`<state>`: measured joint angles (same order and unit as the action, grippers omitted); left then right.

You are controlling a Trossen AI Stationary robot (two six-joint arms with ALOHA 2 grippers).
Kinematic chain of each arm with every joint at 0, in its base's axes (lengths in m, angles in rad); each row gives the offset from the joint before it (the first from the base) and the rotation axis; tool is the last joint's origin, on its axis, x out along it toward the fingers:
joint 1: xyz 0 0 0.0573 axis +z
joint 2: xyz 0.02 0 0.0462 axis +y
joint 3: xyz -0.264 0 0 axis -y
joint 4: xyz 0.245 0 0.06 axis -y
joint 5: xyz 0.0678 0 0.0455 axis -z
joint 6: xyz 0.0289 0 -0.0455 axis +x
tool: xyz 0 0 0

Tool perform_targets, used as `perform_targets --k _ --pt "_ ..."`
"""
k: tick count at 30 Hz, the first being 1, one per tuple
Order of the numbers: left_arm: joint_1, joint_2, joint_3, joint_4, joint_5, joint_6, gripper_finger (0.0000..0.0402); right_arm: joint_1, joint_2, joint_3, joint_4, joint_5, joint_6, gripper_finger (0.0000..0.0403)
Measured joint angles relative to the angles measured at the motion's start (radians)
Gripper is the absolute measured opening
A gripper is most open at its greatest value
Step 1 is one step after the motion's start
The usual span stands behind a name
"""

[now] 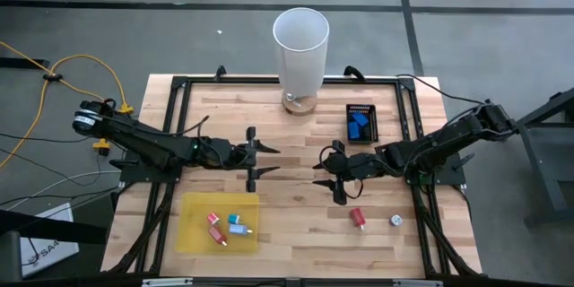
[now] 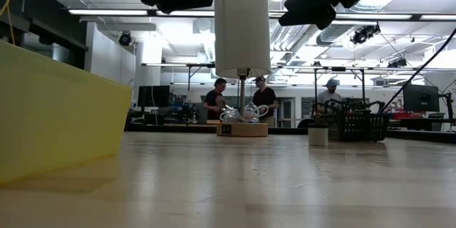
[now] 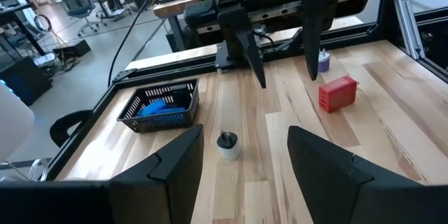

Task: Pick & Place Office items
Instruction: Put the red charger adapter into the yellow bin

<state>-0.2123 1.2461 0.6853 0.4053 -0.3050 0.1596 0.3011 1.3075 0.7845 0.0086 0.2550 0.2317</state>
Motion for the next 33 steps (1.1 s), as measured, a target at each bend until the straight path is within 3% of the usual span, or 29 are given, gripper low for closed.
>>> perform_targets --k 9,24,33 --pt "0.000 0.000 0.000 0.000 -0.001 -0.002 0.0199 0.000 0.000 0.000 -0.044 0.004 0.010 0.0194" --pt "0.000 0.000 0.000 0.000 -0.004 -0.002 0.0199 0.000 0.000 0.000 -0.289 -0.026 0.313 0.0194" --pt "0.000 0.000 0.000 0.000 -0.003 -0.002 0.0199 0.000 0.000 0.135 -0.495 -0.048 0.428 0.0194"
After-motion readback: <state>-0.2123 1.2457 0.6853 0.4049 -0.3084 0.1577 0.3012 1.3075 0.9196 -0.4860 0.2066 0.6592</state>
